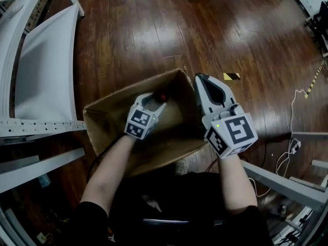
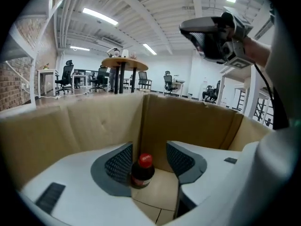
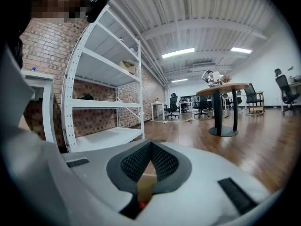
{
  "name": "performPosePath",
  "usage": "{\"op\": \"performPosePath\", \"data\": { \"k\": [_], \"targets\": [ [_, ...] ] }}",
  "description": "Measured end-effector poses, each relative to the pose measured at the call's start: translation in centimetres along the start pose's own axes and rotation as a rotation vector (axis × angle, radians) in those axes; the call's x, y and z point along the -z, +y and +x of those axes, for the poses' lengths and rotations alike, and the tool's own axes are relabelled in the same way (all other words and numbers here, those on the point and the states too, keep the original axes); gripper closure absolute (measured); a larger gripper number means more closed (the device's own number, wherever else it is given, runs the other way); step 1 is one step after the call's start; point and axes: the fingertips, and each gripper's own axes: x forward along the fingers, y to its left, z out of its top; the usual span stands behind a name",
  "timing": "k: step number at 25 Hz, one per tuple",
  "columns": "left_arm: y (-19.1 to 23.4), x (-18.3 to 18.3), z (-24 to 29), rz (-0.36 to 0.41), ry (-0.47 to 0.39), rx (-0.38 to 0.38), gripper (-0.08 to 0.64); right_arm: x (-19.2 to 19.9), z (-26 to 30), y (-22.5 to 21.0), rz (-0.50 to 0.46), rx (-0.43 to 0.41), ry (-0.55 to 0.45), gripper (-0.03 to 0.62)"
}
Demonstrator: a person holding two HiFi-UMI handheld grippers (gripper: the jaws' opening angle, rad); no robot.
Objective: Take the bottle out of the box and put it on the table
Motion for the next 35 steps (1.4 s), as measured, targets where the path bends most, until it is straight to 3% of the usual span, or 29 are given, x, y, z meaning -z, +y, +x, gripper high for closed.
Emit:
{"op": "performPosePath", "data": {
  "k": [2,6,14,18,22,29,35],
  "targets": [
    [0.1,1.9,2.0,-0.006,0.029,0.006,0.279,0.2,-0.3,-0.6,0.017,0.008,0.002,0.592],
    [0.3,5.6,5.4,0.000,0.098,-0.001,0.238,0.8,-0.8,-1.5,0.044,0.022,0.029,0.592],
    [0.7,9.0,9.4,0.076,0.178,0.009,0.209,2.0,-0.7,-2.9,0.088,0.015,0.049,0.592],
    [0.6,9.8,10.3,0.123,0.209,-0.007,0.209,2.5,-0.7,-2.9,0.083,0.011,0.066,0.592],
    [1.1,10.7,10.7,0.124,0.254,-0.020,0.244,3.0,-0.4,-2.8,0.082,0.012,0.089,0.592],
    [-0.2,11.1,9.4,0.108,0.335,0.053,0.247,3.2,-0.4,-2.0,0.062,0.010,0.108,0.592],
    [-1.4,9.1,7.1,0.120,0.325,0.106,0.249,3.0,0.1,-0.8,0.034,0.012,0.107,0.592]
  ]
}}
